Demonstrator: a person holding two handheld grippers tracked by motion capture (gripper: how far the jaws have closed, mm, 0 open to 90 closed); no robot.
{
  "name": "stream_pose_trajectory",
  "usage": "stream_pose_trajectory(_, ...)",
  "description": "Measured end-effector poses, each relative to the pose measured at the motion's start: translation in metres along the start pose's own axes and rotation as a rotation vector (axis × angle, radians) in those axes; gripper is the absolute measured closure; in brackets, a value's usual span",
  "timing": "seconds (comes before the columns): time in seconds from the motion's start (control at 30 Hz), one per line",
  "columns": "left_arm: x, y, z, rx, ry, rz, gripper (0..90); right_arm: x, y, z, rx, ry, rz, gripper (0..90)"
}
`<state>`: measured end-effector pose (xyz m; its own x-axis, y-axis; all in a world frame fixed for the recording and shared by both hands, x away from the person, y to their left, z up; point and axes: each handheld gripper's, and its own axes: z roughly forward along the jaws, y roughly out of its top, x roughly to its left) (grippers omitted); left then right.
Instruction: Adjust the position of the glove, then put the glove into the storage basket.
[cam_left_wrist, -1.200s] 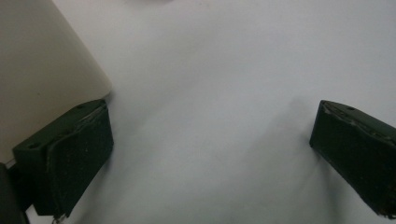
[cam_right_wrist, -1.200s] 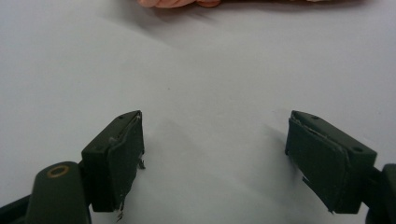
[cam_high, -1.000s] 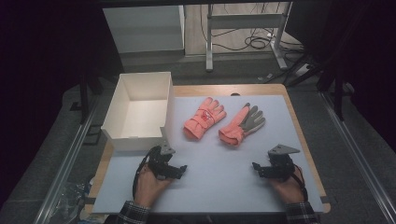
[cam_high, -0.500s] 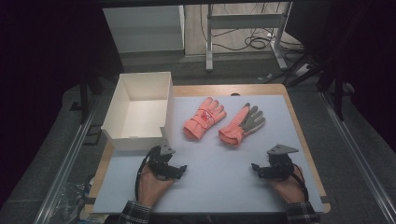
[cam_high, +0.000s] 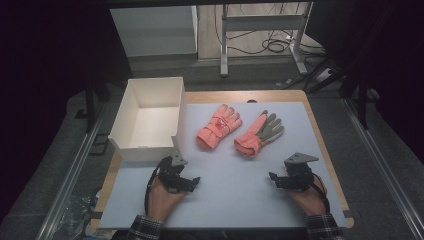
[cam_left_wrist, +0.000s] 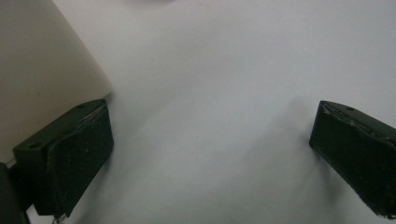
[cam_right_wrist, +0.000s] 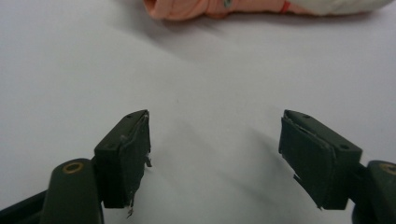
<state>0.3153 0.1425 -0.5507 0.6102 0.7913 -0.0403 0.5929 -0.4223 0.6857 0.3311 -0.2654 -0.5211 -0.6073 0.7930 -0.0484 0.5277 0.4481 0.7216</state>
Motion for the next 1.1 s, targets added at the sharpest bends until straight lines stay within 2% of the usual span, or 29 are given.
stream_pose_trajectory(0.2, 0.0, 0.0, 0.0, 0.0, 0.0, -0.001, 0.0, -0.007, 0.02, 0.003, -0.021, 0.045, 0.021, 33.8)
stream_pose_trajectory(0.57, 0.0, 0.0, 0.0, 0.0, 0.0, 0.0, 0.0, -0.016, 0.05, 0.01, -0.036, 0.072, 0.029, 44.1)
stream_pose_trajectory(0.8, 0.0, 0.0, 0.0, 0.0, 0.0, -0.001, 0.0, -0.02, 0.076, 0.02, -0.048, 0.1, 0.038, 55.8)
stream_pose_trajectory(0.9, 0.0, 0.0, 0.0, -0.001, 0.0, -0.001, 0.0, -0.018, 0.085, 0.024, -0.051, 0.12, 0.032, 60.0)
stream_pose_trajectory(1.1, 0.0, 0.0, 0.0, 0.0, 0.0, -0.001, 0.0, -0.01, 0.097, 0.031, -0.046, 0.146, 0.01, 60.5)
